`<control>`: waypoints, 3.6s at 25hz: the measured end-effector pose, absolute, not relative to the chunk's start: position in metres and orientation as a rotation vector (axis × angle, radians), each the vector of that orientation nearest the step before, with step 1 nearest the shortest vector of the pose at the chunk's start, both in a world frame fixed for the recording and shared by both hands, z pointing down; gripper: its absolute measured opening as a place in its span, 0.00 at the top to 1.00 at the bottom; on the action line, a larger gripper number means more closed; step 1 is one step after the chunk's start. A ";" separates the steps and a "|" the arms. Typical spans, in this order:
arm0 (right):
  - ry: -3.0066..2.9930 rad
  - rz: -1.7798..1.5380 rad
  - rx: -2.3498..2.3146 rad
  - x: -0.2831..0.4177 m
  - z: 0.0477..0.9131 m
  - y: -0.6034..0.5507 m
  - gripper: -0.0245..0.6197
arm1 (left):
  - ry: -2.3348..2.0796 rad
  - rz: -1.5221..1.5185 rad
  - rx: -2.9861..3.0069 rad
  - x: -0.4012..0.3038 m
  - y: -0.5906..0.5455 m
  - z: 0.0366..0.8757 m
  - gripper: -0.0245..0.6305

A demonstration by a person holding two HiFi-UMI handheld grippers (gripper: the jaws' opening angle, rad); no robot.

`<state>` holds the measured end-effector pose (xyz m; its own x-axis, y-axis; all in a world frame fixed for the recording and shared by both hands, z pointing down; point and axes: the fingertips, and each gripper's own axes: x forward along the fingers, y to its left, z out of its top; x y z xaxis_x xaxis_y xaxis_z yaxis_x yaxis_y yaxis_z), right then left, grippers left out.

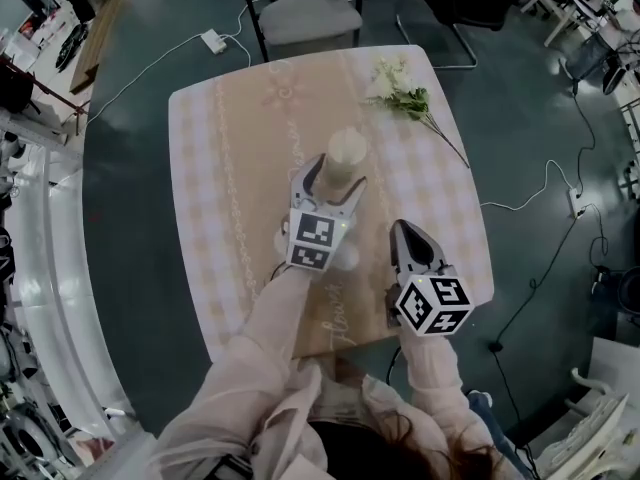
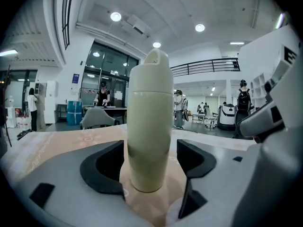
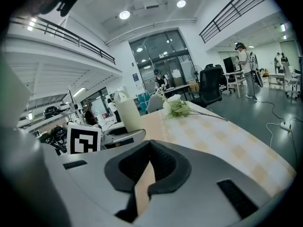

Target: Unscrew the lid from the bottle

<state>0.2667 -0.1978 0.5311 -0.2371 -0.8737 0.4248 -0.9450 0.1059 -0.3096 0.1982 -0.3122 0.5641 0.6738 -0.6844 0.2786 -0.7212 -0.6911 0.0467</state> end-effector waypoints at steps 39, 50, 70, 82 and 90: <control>-2.176 0.848 1.824 0.271 0.557 -0.196 0.94 | -1.169 0.279 2.768 0.214 -0.336 0.563 0.48; -2.186 0.825 1.838 0.272 0.550 -0.185 0.94 | -1.133 0.274 2.807 0.208 -0.317 0.546 0.48; -2.299 0.764 1.785 0.234 0.519 -0.135 0.94 | -1.130 0.309 2.779 0.161 -0.246 0.529 0.48; -2.418 0.733 1.689 0.202 0.485 -0.113 0.94 | -1.144 0.337 2.724 0.128 -0.194 0.515 0.48; -2.505 0.601 1.581 0.186 0.438 -0.122 0.94 | -1.055 0.338 2.716 0.118 -0.183 0.481 0.48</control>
